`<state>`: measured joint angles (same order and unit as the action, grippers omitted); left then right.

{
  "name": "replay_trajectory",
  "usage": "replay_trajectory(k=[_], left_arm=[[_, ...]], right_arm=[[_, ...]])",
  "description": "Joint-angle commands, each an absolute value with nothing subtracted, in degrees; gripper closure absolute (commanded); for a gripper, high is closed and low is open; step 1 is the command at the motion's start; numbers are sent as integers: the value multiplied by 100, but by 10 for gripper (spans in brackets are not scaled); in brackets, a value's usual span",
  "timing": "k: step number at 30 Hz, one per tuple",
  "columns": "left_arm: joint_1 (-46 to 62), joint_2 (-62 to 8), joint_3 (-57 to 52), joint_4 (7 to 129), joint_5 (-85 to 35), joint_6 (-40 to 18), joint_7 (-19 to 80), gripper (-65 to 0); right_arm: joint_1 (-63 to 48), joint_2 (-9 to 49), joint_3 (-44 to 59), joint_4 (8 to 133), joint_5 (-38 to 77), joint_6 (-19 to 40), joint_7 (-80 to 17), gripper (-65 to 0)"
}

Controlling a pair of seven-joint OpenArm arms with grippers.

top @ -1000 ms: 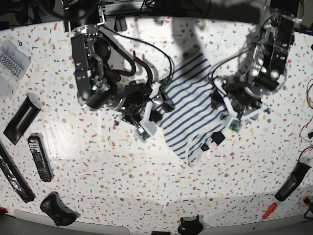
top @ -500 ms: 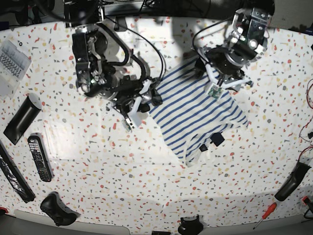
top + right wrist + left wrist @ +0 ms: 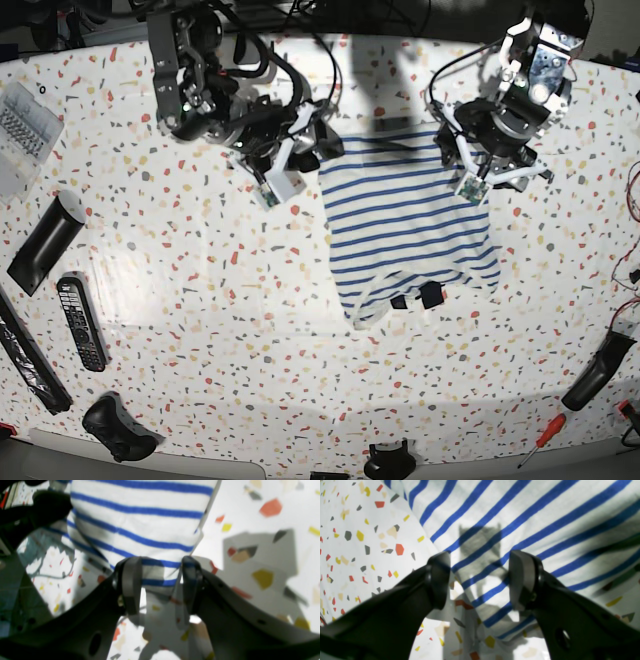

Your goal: Layout the t-shirt on the table in an organized manner, then fold the t-shirt properly

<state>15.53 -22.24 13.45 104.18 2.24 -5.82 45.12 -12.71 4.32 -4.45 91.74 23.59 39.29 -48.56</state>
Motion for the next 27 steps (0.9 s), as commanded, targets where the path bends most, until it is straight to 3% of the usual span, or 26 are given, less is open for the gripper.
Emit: replay_trajectory(k=[1,14,17,22,27], left_arm=[[1505,-2272,1313,10471,301,-537,4534,-340],[982,-2274,1313,10510,508,-666,4571,-340],[985,-2274,1313,10593,489,-642,4687,-340],[1026,-2274,1313,11126,480,-82,4709,-340],[1313,-2344,1295,11775,266,-5,4637,-340]], right_arm=[[-1282,445,-451,9297,2298,3962,-4980,-261],[-1302,429,-825,9904,2440,4000,-4987,-261],[-1302,429,-661,10062,2425,4000,-4950,-261],[-1304,429,-196,10355,2425,4000,-4936,-261],[-1306,447,449,10648,2427,4000,-5146,-261]])
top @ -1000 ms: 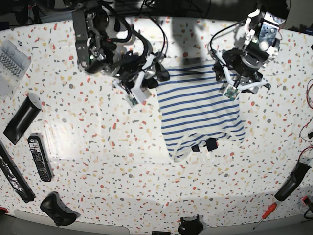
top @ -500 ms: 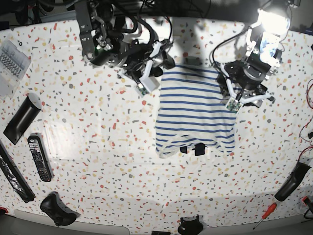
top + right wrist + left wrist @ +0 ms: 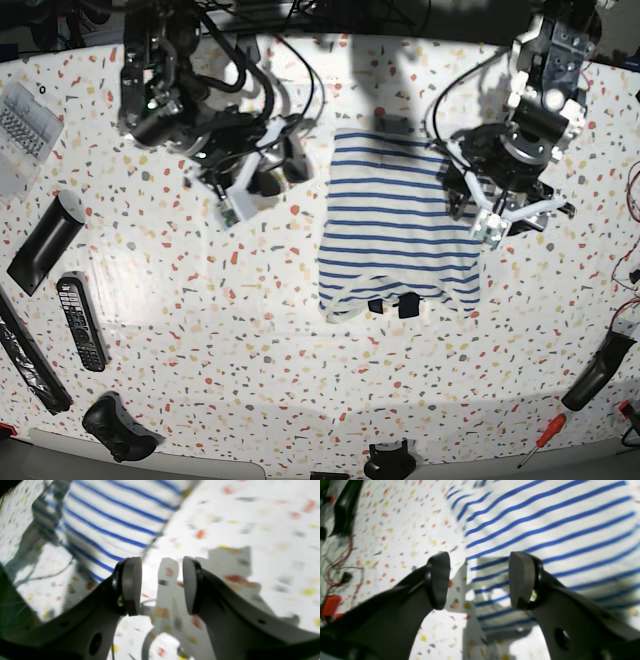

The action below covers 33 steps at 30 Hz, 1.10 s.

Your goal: Layout the t-shirt on the table in an organized manner, then fold the t-shirt properly

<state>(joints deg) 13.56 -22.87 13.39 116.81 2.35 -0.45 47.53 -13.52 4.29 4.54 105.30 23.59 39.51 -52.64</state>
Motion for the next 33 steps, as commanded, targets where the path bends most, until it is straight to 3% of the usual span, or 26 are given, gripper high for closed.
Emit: replay_trajectory(k=[1,6,14,20,33], left_arm=[[1391,-2375,1264,11815,200,34,4515,-340],[1605,-2416,646,11817,-305,36,4359,-340],[2246,-2416,-854,11817,-1468,-915,4519,-340],[3153,-2416,-1380,11817,-1975,-1490,4517,-340],[4993,-2414,-1796,12840,-2001,-1551,4882,-340]], right_arm=[[-1319,445,591,10718,2427,4000,-5245,-261],[-1542,582,1227,11192,2777,4000,-5411,-261],[-2447,1275,1883,12005,3378,4000,-5728,-261],[-3374,1317,2532,12733,3798,4000,-5968,-261],[-5701,1282,3262,13141,3909,4000,-6077,-261]])
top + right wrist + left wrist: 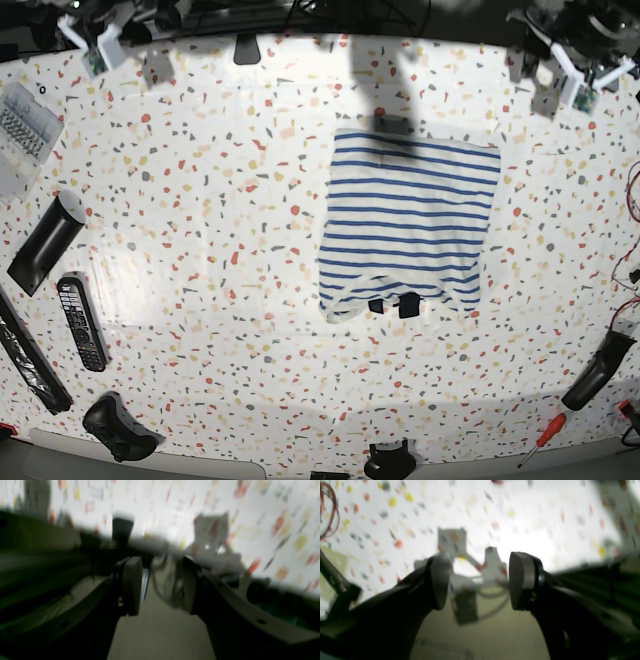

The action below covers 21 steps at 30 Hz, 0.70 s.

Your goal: Layout the t-shirt on the table in an organized manner, then fold the t-shirt properly

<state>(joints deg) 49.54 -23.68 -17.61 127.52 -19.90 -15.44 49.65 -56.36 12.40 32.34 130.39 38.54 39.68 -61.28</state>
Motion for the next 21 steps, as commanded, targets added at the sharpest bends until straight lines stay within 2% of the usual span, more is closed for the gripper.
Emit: replay_trajectory(k=[1,6,10,16,19,21], left_arm=[[5194,-2414,-1796,12908,-1981,-1551,4921,-340],[6014,-2414,-1796,12829,-1957,-1581,4851,-340],[6158,-2414,-1754,11952,-1959,-1732,4198,-340],[5039,-2331,-1240,9362,-1629,-2152,3852,-340],[4136,-2134,-786,7620,-1140,-2154,3583,-339],[3548,-1990,-515,6396,-779,-2150,3234,-339]], right_arm=[[-5876,1282,3262,13139,3898,4000,-6108,-261],[-6672,1284,3262,13096,3896,4000,-6128,-261],[-6853,1295,3186,12460,2943,4000,-5155,-261],[-6154,1806,2335,10134,2368,3990,-4764,-261],[-5507,2117,1634,8691,2027,3361,-4410,-261],[-4945,2279,1118,7714,1662,3214,-4150,-261]])
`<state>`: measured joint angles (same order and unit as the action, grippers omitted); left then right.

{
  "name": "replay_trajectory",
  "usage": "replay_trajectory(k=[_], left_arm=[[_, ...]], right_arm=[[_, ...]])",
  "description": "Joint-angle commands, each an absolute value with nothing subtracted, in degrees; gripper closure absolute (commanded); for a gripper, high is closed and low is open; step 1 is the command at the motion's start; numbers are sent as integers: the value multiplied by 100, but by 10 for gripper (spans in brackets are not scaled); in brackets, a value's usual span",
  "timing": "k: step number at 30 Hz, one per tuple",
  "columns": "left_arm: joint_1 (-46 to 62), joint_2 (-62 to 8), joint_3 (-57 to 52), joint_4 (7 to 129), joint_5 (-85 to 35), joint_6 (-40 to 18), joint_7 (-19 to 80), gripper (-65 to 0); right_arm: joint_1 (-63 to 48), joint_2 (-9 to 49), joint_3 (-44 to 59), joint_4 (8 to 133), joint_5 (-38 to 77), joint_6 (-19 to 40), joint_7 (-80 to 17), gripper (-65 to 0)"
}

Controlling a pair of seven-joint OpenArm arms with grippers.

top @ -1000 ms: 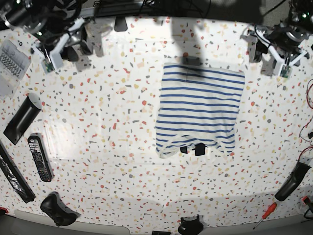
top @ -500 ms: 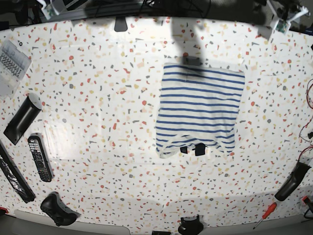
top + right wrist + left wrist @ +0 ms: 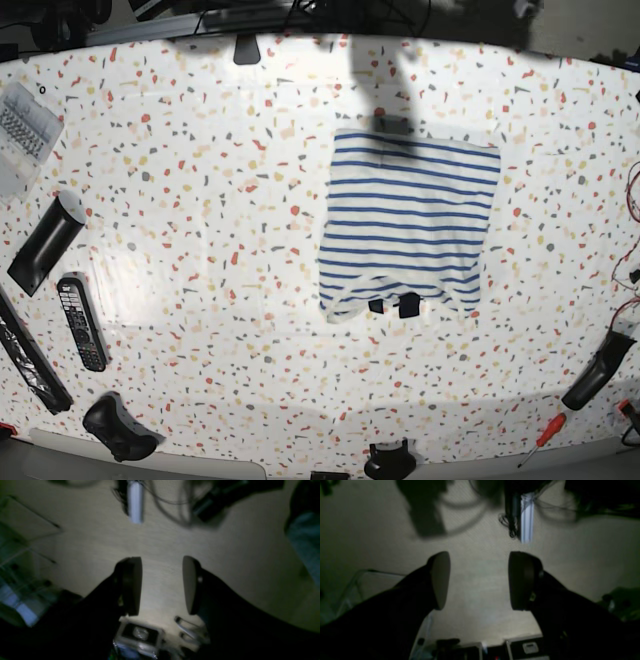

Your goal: Layout the t-shirt on the table in an organized manner, then fold the t-shirt properly

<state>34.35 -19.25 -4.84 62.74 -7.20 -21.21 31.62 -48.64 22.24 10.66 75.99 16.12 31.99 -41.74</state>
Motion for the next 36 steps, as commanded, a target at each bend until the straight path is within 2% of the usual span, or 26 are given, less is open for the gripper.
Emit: replay_trajectory(k=[1,7,12,15,20,25,36], left_arm=[[3269,-1918,-397,5808,-624,-2147,3009,-339],[1975,-1601,-23,3273,67,-2147,2132,-340],[1446,-1577,-16,2762,64,-2143,1968,-339],[1308,-1573,-16,2773,58,-2141,2032,-340],[1291,-1573,-16,2773,62,-2093,2093,-339],[1299,-1527,-19,2773,62,-1710,2137,-339],[1299,-1402,-30,2773,64,-1710,2112,-339]], right_arm=[[-4654,2324,864,7231,1551,3168,-4021,-261],[-2991,2322,-493,4663,1472,3142,-3070,-261],[-1872,2112,-1273,3175,1380,3114,-1968,-261],[-1409,1918,-1520,2661,1140,2893,-1675,-261],[-1125,1693,-1643,2462,1063,2751,-1616,-261],[-1142,1669,-1653,2462,1063,2753,-1188,-261],[-1142,1667,-1653,2462,1068,2759,-904,-261]])
